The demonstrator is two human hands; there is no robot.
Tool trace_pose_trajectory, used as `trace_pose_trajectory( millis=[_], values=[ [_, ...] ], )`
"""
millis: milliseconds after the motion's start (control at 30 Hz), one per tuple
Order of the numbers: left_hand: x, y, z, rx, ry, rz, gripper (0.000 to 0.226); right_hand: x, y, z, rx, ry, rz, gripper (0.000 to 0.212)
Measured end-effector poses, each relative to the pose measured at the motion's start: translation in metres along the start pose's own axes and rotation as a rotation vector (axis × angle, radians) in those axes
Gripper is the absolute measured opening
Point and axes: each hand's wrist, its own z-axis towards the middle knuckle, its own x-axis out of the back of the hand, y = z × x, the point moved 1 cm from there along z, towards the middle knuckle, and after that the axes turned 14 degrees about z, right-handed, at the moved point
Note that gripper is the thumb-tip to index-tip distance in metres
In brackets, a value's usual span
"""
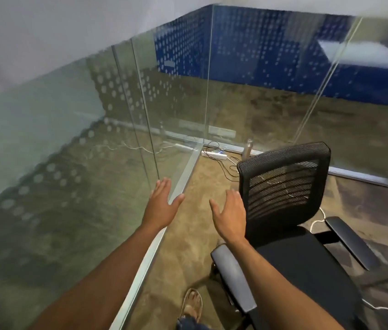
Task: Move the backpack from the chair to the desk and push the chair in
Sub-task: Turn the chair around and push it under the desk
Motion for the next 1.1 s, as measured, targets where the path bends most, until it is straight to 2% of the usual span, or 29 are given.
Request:
trace_pose_trajectory(
  millis=[133,200,400,667,800,1100],
  values=[
    [-0.003,0.001,0.065,-0.047,-0.053,0.038,0.076,-0.012,0.004,0.06,-0.035,0.077,-0.016,0.058],
    [-0.022,0.022,0.141,-0.123,-0.141,0.037,0.076,-0.014,0.019,0.116,-0.154,0.16,-0.014,0.062],
    [-0.023,0.036,0.178,-0.191,-0.138,0.059,0.076,-0.015,0.012,0.132,-0.18,0.279,-0.058,0.068],
    [-0.05,0.074,0.247,-0.333,-0.215,0.034,0.075,-0.008,0.024,0.181,-0.389,0.4,-0.026,0.076],
    [-0.074,0.093,0.284,-0.413,-0.308,0.014,0.075,-0.013,0.034,0.202,-0.5,0.442,-0.033,0.083],
    [-0.122,0.143,0.366,-0.725,-0.515,0.053,0.074,-0.018,0.039,0.235,-0.804,0.588,0.014,0.091]
  ],
)
